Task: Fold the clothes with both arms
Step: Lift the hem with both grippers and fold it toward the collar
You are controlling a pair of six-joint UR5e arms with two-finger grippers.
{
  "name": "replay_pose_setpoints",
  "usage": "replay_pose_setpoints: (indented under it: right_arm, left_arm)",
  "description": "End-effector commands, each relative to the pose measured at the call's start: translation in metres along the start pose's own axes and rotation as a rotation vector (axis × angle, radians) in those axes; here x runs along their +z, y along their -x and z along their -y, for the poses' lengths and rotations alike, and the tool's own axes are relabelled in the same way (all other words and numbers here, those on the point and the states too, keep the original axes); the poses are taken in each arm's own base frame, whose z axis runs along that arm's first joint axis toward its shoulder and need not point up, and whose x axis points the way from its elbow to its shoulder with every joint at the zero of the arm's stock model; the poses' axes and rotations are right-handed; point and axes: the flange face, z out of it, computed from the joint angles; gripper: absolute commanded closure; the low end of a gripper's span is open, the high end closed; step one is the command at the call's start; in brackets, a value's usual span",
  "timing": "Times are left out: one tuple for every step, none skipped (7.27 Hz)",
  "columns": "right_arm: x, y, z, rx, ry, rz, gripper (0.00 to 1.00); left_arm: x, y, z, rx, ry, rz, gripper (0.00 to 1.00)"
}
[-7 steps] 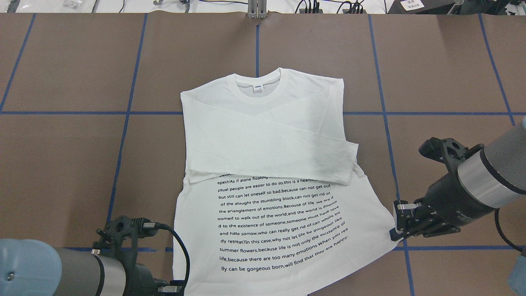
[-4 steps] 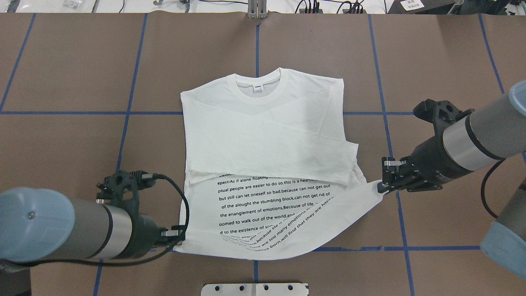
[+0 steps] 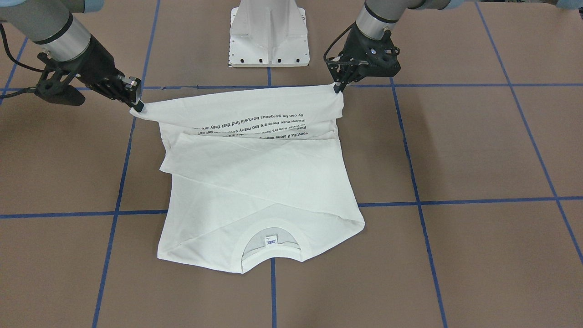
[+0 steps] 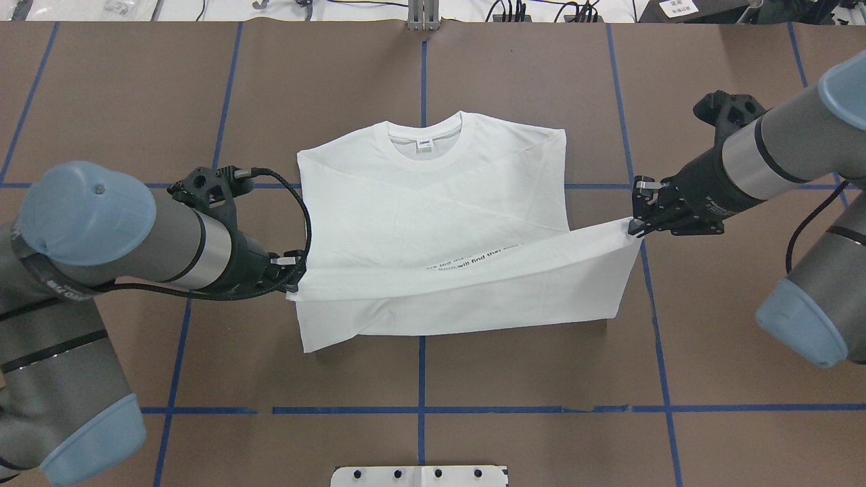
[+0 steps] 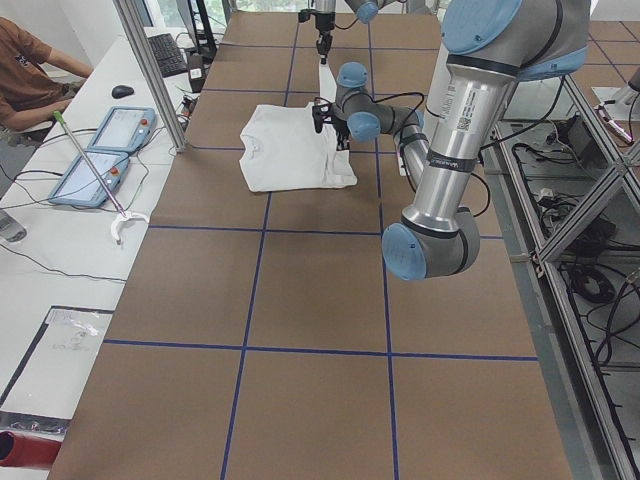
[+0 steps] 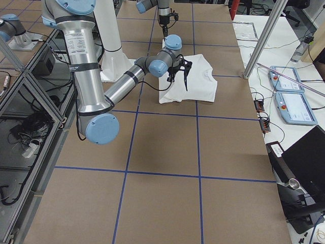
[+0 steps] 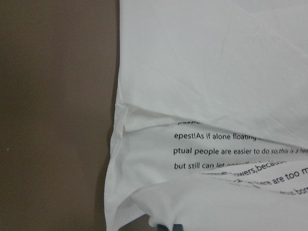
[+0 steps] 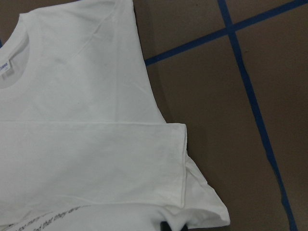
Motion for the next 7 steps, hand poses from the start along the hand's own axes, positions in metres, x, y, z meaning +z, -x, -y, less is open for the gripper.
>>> replay_pose_setpoints:
  right_arm:
    - [0.009,0.022,0.035,0.02,-0.029,-0.003,1.0]
    - [0.018,0.03,0.057,0.04,-0.038,-0.016,1.0]
    - [0.026,0.04,0.075,0.054,-0.049,-0.028,1.0]
    - [0.039,0.049,0.094,0.065,-0.091,-0.056,1.0]
    - [0.054,0.062,0.109,0.076,-0.099,-0.078,1.0]
    - [0.068,0.07,0.123,0.089,-0.096,-0.099,1.0]
    - [0.078,0.08,0.135,0.091,-0.126,-0.117,1.0]
  left_arm:
    - [0.013,-0.01,0.042,-0.027,-0.047,0.014,1.0]
    - [0.018,-0.006,0.07,-0.041,-0.083,-0.002,1.0]
    - [0.033,0.0,0.087,-0.047,-0.098,-0.009,1.0]
    - [0.043,0.0,0.112,-0.054,-0.124,-0.025,1.0]
    - [0.054,0.003,0.131,-0.065,-0.139,-0.02,1.0]
    - [0.064,0.009,0.148,-0.074,-0.153,-0.018,1.0]
    - [0.078,0.02,0.165,-0.066,-0.166,-0.012,1.0]
